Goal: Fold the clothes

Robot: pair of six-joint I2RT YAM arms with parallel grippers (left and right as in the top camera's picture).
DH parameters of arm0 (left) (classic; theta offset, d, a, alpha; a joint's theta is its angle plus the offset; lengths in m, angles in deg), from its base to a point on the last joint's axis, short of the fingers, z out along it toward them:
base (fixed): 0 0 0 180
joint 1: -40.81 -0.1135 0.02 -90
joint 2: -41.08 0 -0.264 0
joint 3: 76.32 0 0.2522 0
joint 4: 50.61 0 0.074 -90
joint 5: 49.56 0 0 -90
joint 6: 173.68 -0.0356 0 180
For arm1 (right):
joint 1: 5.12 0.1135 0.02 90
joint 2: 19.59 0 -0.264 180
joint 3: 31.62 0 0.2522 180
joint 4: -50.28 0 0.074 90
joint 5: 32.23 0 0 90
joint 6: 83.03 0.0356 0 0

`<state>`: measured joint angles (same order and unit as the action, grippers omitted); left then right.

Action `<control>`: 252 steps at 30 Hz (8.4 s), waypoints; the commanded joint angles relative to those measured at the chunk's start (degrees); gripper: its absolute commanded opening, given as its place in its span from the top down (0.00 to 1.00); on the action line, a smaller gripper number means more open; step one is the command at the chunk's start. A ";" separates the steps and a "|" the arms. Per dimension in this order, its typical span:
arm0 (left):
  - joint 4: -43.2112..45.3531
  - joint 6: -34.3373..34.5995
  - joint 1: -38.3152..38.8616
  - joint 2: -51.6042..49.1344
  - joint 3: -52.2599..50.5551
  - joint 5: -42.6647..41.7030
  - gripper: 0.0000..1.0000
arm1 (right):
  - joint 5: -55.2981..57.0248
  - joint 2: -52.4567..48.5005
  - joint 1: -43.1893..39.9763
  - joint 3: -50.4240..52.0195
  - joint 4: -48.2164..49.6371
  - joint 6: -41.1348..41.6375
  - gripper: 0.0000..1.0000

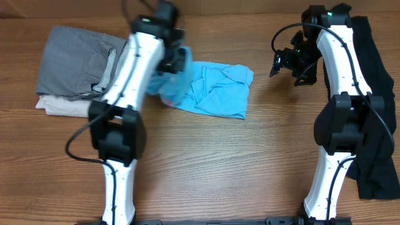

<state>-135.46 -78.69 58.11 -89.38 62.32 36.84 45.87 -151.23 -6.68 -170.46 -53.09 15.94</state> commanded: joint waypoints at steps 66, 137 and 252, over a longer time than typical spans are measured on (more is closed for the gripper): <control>-8.63 7.17 -10.08 0.46 28.00 -1.70 0.00 | 20.65 2.36 17.14 2.99 -0.22 23.85 0.96; -2.64 6.54 -10.27 0.46 22.60 1.25 0.00 | 14.29 3.30 23.32 11.52 28.06 -12.04 0.79; 5.62 -23.32 -15.26 11.72 17.73 47.25 0.96 | -1.31 6.99 -20.57 -2.01 1.22 7.34 0.00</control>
<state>-130.04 -99.19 47.99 -78.71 78.80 84.40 45.10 -146.18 -27.46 -171.59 -51.67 23.42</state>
